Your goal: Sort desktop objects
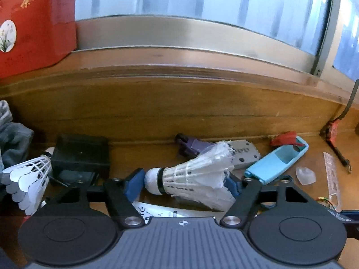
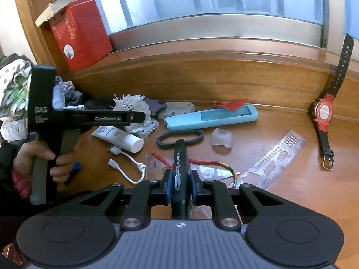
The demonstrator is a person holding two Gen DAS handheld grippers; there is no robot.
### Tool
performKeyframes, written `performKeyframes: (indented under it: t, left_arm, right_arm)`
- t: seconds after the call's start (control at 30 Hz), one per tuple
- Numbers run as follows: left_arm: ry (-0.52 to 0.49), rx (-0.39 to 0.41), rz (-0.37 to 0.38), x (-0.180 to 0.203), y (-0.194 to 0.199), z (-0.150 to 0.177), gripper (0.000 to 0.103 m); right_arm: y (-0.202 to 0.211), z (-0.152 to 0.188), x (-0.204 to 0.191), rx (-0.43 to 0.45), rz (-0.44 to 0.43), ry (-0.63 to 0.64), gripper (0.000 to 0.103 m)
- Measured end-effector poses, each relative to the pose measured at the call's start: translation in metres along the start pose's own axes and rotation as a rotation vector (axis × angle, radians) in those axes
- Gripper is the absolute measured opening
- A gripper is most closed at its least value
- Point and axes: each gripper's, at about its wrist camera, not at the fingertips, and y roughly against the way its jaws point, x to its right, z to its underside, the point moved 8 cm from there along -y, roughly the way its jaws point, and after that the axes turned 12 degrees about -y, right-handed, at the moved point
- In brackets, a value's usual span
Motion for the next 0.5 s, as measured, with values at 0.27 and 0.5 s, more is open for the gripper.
performKeyframes:
  t: [0.27, 0.5]
  left_arm:
    - [0.068, 0.056, 0.004, -0.001, 0.025, -0.008, 0.031]
    - [0.032, 0.050, -0.010, 0.012, 0.040, -0.008, 0.008]
  right_arm:
    - [0.001, -0.001, 0.001, 0.011, -0.001, -0.015, 0.018]
    - [0.014, -0.001, 0.000, 0.049, -0.012, -0.021, 0.018]
